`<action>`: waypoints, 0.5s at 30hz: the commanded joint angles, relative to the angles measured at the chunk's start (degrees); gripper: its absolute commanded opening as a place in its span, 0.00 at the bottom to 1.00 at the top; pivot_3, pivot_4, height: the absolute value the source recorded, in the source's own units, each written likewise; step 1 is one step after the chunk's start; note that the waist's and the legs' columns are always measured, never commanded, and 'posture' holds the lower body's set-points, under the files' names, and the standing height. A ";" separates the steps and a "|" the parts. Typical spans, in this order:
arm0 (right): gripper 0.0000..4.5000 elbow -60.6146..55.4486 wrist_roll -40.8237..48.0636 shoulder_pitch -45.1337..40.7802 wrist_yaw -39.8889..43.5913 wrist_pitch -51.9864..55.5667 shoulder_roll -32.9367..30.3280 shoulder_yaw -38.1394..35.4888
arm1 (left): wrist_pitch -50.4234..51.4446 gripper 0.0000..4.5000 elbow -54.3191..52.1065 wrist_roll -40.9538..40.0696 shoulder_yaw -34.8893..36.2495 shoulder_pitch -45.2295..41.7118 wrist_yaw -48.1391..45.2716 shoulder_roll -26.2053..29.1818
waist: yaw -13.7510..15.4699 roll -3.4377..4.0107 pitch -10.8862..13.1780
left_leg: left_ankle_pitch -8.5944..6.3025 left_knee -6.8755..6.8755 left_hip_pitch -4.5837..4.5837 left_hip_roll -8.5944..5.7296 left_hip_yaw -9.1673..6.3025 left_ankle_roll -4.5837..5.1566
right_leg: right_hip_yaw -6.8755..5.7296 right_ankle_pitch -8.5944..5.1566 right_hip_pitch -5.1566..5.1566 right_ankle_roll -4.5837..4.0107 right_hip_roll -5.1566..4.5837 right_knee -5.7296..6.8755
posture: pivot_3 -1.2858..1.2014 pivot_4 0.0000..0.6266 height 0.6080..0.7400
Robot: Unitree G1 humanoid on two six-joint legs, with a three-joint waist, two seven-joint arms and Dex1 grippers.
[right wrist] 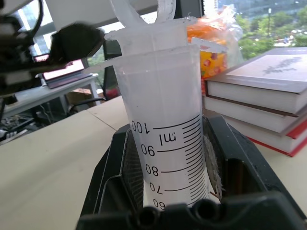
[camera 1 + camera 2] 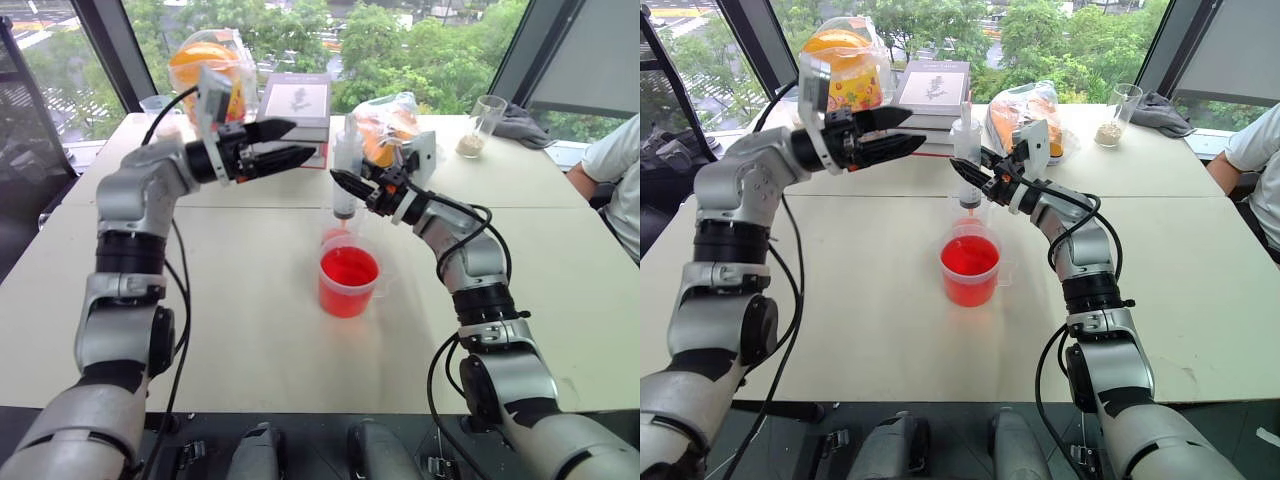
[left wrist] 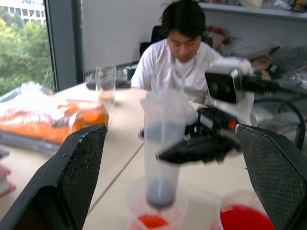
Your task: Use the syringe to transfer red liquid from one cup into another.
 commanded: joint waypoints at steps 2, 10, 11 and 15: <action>0.31 -5.41 6.86 -10.76 -7.79 14.86 -3.96 -8.10 | 3.09 0.98 -7.84 -2.73 1.43 3.11 1.97 1.08 | 0.29 0.01 0.01 | 0.00 0.01 -0.04 0.00 -0.01 0.00 | 0.00 0.00 -0.02 0.00 -0.04 0.00 | 0.52 0.24 1.00; 0.31 -0.66 4.75 -20.17 -11.81 44.80 -19.55 -5.23 | 3.70 0.98 -13.27 -2.85 -0.33 9.03 3.57 1.14 | 0.36 -0.03 -0.01 | -0.02 -0.11 -0.06 -0.03 0.01 0.02 | -0.01 -0.01 -0.03 -0.03 -0.07 -0.15 | 0.52 0.24 1.00; 0.31 -0.59 4.14 -19.44 -10.56 46.21 -21.22 -3.61 | 3.98 0.98 -13.90 -3.13 -0.33 9.57 3.67 1.07 | 0.33 -0.03 -0.01 | -0.02 -0.11 -0.06 -0.03 0.03 0.03 | 0.00 -0.01 -0.02 -0.03 -0.07 -0.16 | 0.52 0.24 1.00; 0.31 5.86 -1.43 -14.59 -5.77 52.79 -29.52 6.70 | 5.62 0.98 -17.15 -4.98 -0.49 12.51 3.73 0.49 | 0.18 -0.02 -0.01 | -0.02 -0.12 -0.05 -0.03 0.04 0.03 | 0.02 -0.01 -0.05 -0.03 -0.06 -0.15 | 0.52 0.24 1.00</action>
